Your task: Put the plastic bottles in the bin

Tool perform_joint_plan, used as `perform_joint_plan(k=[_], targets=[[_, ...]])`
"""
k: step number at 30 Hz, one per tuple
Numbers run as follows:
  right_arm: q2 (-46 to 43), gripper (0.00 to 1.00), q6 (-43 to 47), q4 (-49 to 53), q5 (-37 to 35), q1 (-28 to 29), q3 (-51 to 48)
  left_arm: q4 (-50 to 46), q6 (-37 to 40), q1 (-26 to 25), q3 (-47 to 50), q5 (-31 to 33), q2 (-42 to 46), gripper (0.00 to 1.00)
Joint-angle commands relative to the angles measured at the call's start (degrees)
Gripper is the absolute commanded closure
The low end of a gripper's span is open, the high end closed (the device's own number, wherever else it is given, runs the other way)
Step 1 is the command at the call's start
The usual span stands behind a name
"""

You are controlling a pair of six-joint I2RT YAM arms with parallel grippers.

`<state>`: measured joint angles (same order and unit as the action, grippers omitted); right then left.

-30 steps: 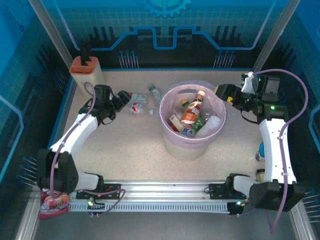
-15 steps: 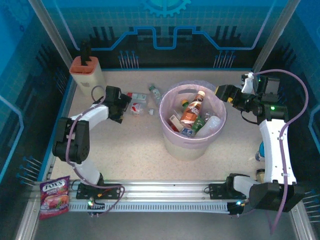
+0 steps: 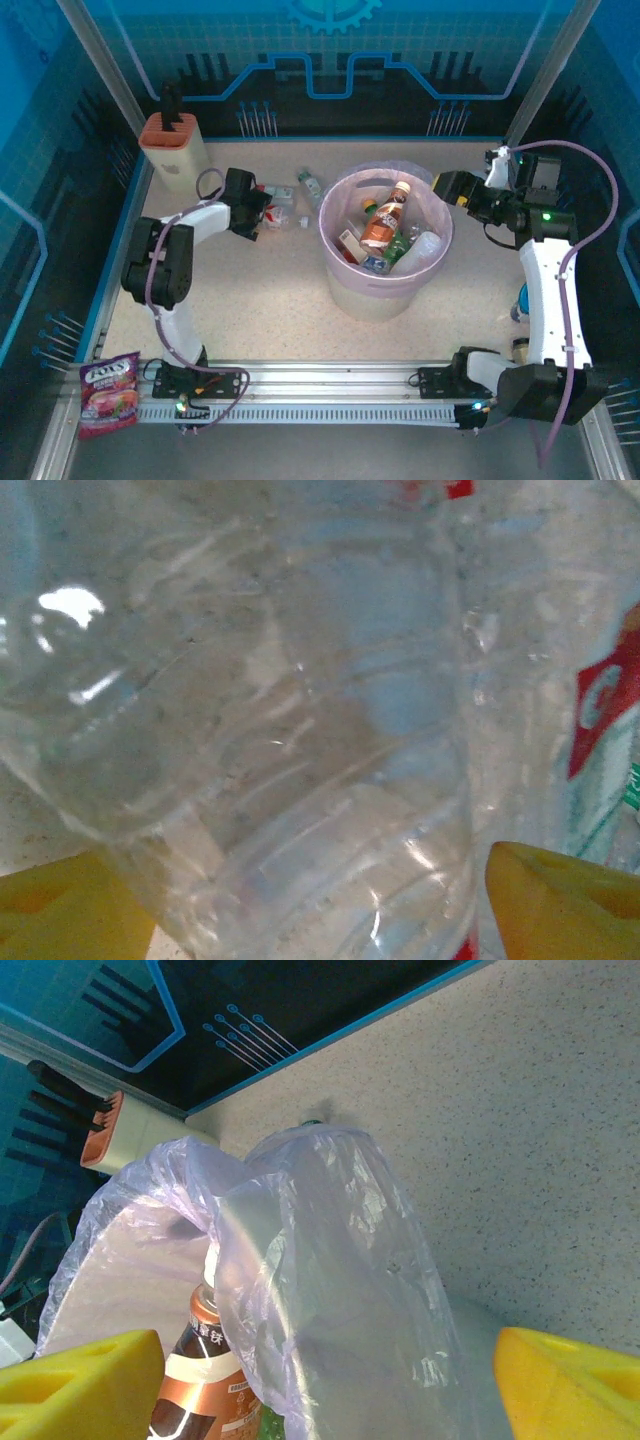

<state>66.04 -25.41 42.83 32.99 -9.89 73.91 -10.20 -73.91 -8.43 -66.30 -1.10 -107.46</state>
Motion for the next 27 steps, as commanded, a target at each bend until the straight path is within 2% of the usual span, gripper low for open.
perform_joint_plan(k=[1,10,16,20,27], targets=[[-1.05,0.14,1.19,0.51,-0.05,-1.08,-0.6,1.12,-1.68,-0.28,0.41,0.8,-1.81,0.2],[-1.27,0.13,1.17,0.5,0.27,-1.35,-0.61,1.26,-2.08,-0.71,2.64,2.09,1.15,0.34],[-1.37,0.13,1.07,0.76,0.47,-1.34,-0.31,-0.31,0.28,-0.89,4.6,3.7,10.6,0.36],[-1.45,0.13,0.98,0.86,0.49,-1.36,-0.17,-4.55,5.71,-0.98,3.37,6.06,20.51,0.36],[-1.89,0.13,0.63,0.78,0.32,-1.36,-0.17,-10.14,20.45,-3.09,-4.04,5.16,37.17,0.38]])
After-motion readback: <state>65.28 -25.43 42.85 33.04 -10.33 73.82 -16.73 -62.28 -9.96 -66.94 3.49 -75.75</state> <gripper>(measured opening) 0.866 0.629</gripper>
